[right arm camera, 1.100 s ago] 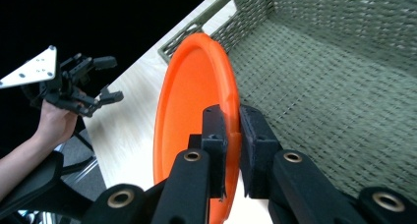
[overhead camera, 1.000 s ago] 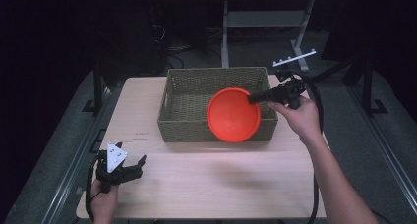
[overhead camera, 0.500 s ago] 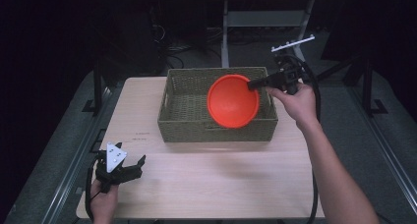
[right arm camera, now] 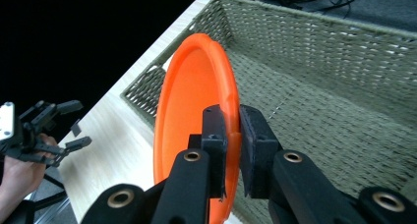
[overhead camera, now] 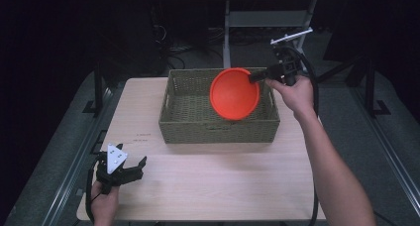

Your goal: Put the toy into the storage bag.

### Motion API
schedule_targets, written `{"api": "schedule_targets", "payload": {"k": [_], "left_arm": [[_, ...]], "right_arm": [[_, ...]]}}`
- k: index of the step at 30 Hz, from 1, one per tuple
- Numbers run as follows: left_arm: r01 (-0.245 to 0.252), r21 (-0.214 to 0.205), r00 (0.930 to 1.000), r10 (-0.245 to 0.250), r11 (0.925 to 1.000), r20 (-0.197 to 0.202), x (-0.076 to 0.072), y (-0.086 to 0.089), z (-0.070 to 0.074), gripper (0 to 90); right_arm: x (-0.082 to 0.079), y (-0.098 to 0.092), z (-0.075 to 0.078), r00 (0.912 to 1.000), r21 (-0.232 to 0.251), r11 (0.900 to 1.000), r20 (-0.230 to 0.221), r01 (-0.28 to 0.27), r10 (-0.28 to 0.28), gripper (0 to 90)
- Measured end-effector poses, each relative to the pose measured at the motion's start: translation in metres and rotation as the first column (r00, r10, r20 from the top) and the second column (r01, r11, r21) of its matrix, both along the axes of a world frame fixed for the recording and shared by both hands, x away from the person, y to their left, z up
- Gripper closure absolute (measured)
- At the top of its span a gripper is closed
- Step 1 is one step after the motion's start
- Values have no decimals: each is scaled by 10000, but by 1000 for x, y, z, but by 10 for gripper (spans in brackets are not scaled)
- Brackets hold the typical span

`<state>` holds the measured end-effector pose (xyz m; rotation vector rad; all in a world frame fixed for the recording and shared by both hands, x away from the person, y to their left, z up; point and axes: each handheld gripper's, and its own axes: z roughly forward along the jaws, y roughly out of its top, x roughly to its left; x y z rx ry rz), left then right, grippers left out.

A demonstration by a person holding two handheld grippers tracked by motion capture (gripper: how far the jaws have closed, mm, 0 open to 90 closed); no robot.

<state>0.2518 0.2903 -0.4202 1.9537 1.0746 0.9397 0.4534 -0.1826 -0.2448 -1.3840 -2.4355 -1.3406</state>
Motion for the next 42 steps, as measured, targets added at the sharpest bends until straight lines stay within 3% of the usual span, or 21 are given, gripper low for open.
{"api": "schedule_targets", "payload": {"k": [9, 20, 24, 29, 37, 42], "left_arm": [[30, -57, 10000, -30, 10000, -18, 1, 0, -1, 128], [25, -61, 10000, -25, 10000, 1, 1, 0, 0, 129], [28, -52, 10000, -28, 10000, 4, 1, 0, 0, 129], [53, -45, 10000, -53, 10000, -4, 0, 0, 0, 129], [57, -11, 10000, -57, 10000, -6, 0, 0, 0, 129], [78, 36, 10000, -78, 10000, -21, 0, 0, 0, 129]], "right_arm": [[15, 0, 2, 9992, -135, 9991, 42, 398, -397, 819], [31, -4, -11, 9952, -339, 9950, -211, 944, -952, 818], [37, -2, -18, 9937, -233, 9942, -372, 1052, -1060, 818], [42, 2, -27, 9928, -576, 9924, -445, 1087, -1114, 818], [47, 1, -43, 9890, -698, 9891, -623, 1299, -1343, 817], [49, -1, -54, 9871, -588, 9885, -720, 1392, -1433, 818]]}}
